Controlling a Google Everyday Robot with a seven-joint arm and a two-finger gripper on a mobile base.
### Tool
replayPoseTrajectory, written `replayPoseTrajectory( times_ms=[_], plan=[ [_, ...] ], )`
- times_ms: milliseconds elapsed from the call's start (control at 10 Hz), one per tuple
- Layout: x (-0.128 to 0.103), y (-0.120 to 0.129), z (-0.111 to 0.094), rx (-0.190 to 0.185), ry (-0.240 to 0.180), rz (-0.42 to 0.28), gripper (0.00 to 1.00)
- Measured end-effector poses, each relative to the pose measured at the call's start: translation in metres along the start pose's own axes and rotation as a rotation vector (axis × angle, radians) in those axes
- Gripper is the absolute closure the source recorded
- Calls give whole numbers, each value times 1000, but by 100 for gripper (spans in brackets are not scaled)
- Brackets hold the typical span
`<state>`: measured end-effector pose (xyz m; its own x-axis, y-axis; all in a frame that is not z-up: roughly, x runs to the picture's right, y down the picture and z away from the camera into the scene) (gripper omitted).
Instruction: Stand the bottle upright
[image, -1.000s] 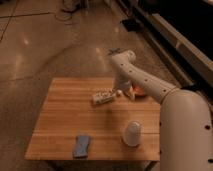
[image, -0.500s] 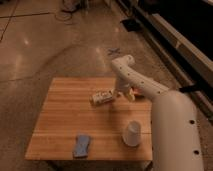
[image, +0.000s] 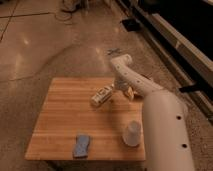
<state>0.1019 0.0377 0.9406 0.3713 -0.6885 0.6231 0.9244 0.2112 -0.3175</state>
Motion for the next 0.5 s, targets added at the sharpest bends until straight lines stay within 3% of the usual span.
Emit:
replayPoseTrajectory(
  times_ms=[500],
  plan=[
    [10,-47,-29,63,43,-46,20]
  ],
)
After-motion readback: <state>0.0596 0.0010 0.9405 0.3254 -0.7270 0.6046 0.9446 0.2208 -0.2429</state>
